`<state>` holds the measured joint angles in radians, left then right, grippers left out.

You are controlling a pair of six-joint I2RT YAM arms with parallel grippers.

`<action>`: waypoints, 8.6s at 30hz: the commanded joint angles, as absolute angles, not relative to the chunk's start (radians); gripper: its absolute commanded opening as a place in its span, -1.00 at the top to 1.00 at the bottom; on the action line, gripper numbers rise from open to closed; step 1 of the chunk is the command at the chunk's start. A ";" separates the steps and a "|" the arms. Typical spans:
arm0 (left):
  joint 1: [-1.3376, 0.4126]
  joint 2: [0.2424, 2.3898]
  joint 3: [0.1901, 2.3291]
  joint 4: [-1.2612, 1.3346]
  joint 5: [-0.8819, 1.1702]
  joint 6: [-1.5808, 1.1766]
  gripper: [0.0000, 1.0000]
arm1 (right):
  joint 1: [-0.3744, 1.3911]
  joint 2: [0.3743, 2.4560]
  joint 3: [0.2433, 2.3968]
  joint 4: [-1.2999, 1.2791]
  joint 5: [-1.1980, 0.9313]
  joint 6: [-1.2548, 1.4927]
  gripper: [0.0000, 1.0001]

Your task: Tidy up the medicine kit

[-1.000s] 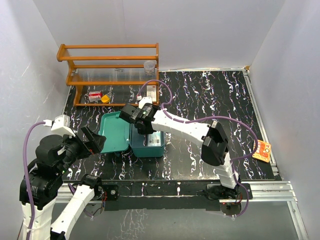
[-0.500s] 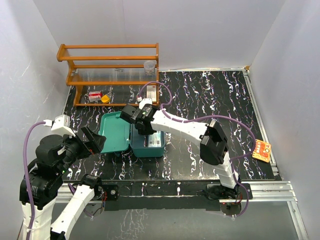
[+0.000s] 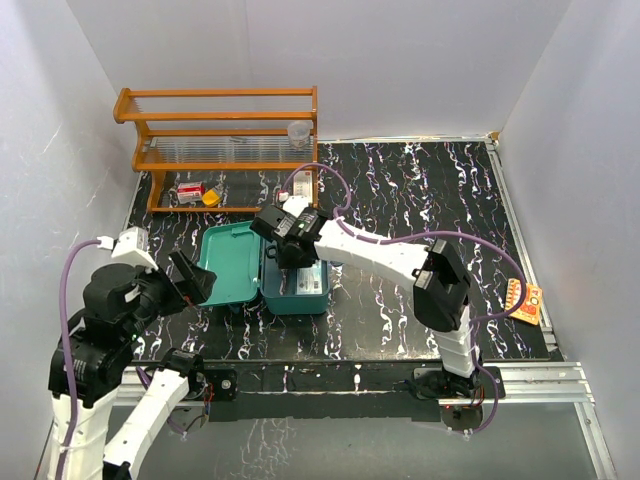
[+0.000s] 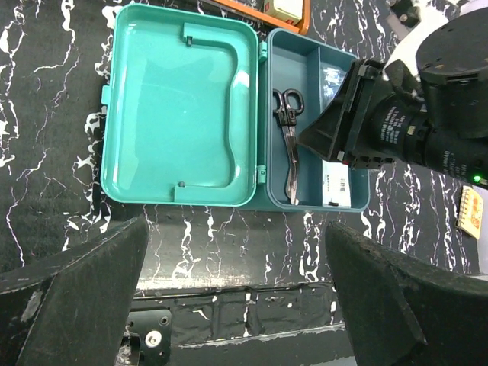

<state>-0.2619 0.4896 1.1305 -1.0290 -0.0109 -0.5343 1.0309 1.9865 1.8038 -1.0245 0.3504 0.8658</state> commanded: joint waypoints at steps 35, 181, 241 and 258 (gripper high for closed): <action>-0.018 1.033 0.928 -0.660 -0.026 -0.485 -0.39 | 1.020 1.192 1.195 -0.684 0.393 0.832 -0.07; -0.367 0.986 0.806 -0.048 0.849 -0.935 0.25 | 0.900 1.240 0.928 -0.578 0.390 0.983 0.37; -0.399 1.029 0.838 -0.515 0.219 -0.552 -0.22 | 0.814 0.999 0.822 -0.340 0.310 0.976 -0.73; -0.399 1.019 0.832 -0.487 0.265 -0.534 -0.36 | 0.668 1.105 0.693 -0.029 0.014 0.962 -0.97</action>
